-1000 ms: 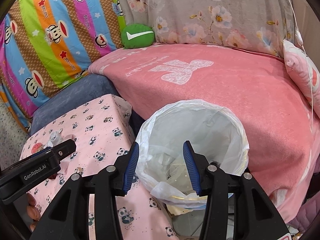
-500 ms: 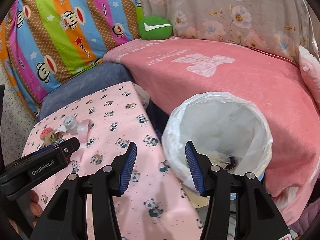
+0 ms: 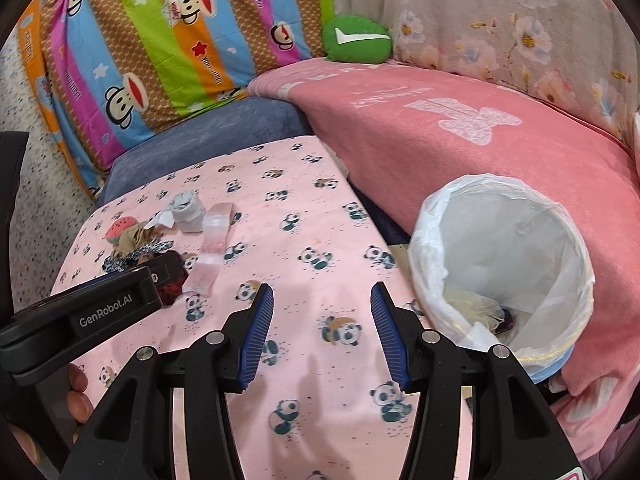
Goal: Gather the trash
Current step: 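Move both tools back toward the remaining items on the table, then grasp the leopard scrunchie with the left tool while the right grasps the dark red scrunchie, then carry both scrunchies toward the white bin, right tool over the opening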
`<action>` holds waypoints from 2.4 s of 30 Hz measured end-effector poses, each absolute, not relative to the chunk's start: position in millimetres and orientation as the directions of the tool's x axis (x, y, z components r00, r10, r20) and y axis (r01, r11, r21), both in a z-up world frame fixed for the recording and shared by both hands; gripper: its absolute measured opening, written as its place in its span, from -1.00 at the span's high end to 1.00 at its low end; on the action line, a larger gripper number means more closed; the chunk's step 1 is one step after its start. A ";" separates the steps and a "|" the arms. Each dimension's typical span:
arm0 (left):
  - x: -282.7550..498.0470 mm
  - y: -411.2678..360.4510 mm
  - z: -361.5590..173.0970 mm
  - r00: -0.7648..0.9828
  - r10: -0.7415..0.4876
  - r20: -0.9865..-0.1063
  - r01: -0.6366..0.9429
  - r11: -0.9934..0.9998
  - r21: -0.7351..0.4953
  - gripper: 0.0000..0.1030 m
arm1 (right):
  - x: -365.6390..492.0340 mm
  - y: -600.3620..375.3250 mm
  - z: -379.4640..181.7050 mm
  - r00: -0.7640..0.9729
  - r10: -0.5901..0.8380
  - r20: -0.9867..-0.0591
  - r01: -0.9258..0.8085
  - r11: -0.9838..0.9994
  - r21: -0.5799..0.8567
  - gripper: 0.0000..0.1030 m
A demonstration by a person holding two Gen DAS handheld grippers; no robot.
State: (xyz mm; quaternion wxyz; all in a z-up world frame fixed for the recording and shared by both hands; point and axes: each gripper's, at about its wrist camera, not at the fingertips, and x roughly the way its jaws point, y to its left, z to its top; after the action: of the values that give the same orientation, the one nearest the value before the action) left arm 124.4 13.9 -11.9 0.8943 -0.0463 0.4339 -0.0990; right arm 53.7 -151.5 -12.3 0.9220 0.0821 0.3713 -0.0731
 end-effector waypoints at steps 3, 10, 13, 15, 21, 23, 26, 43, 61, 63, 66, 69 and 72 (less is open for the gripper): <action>127.3 25.4 -15.0 0.603 -0.208 -0.770 0.116 0.978 -0.174 -0.31 | 58.6 -138.6 -14.9 0.710 -0.061 -0.702 0.174 0.981 0.091 0.03; 135.3 52.4 -25.1 0.595 -0.183 -0.783 0.058 0.981 -0.185 -0.43 | 69.3 -114.5 -23.3 0.696 -0.038 -0.717 0.133 0.988 0.077 0.03; 138.9 67.2 -30.9 0.598 -0.166 -0.784 0.023 0.982 -0.190 -0.57 | 73.6 -105.5 -27.7 0.688 -0.031 -0.726 0.118 0.991 0.070 0.03; 142.2 76.4 -34.0 0.597 -0.159 -0.786 0.004 0.981 -0.195 -0.59 | 76.9 -99.6 -30.7 0.683 -0.027 -0.730 0.109 0.992 0.066 0.02; 152.7 107.2 -47.6 0.577 -0.163 -0.800 -0.059 0.969 -0.240 -0.60 | 90.1 -82.0 -40.7 0.669 -0.009 -0.744 0.084 0.994 0.064 0.00; 156.5 117.3 -52.2 0.572 -0.161 -0.805 -0.079 0.965 -0.249 -0.60 | 96.3 -74.8 -44.7 0.663 -0.002 -0.748 0.074 0.995 0.064 0.00; 163.1 132.1 -57.3 0.569 -0.165 -0.806 -0.103 0.958 -0.269 -0.60 | 106.2 -64.3 -49.2 0.657 0.012 -0.754 0.057 0.996 0.065 0.00; 210.2 163.8 -73.6 0.545 -0.282 -0.789 -0.106 0.911 -0.399 0.21 | 181.4 -16.2 -68.4 0.624 0.115 -0.773 -0.021 0.991 0.130 0.00; 189.6 164.2 -55.1 0.572 -0.281 -0.770 -0.067 0.920 -0.386 0.78 | 160.4 -21.0 -52.9 0.640 0.179 -0.747 -0.048 0.980 0.193 0.75; 183.7 158.8 -47.0 0.583 -0.278 -0.764 -0.054 0.924 -0.378 0.78 | 151.5 -29.3 -42.1 0.663 0.169 -0.730 -0.039 0.981 0.192 0.75; 174.9 147.0 -35.0 0.596 -0.276 -0.754 -0.030 0.931 -0.365 0.78 | 138.3 -44.7 -26.7 0.690 0.165 -0.705 -0.018 0.977 0.211 0.75; 164.3 130.2 -23.7 0.603 -0.288 -0.744 0.004 0.934 -0.358 0.78 | 122.8 -63.4 -12.8 0.717 0.151 -0.680 0.006 0.975 0.223 0.75; 153.0 107.6 -11.9 0.607 -0.305 -0.734 0.049 0.936 -0.348 0.78 | 109.5 -83.1 -2.6 0.736 0.132 -0.664 0.035 0.972 0.232 0.75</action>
State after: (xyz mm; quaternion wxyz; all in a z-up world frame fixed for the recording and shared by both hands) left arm 153.0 107.6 -11.9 0.8840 -0.1480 0.4320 -0.0999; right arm 109.5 -83.1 -2.6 0.9244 0.1153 0.3627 0.0262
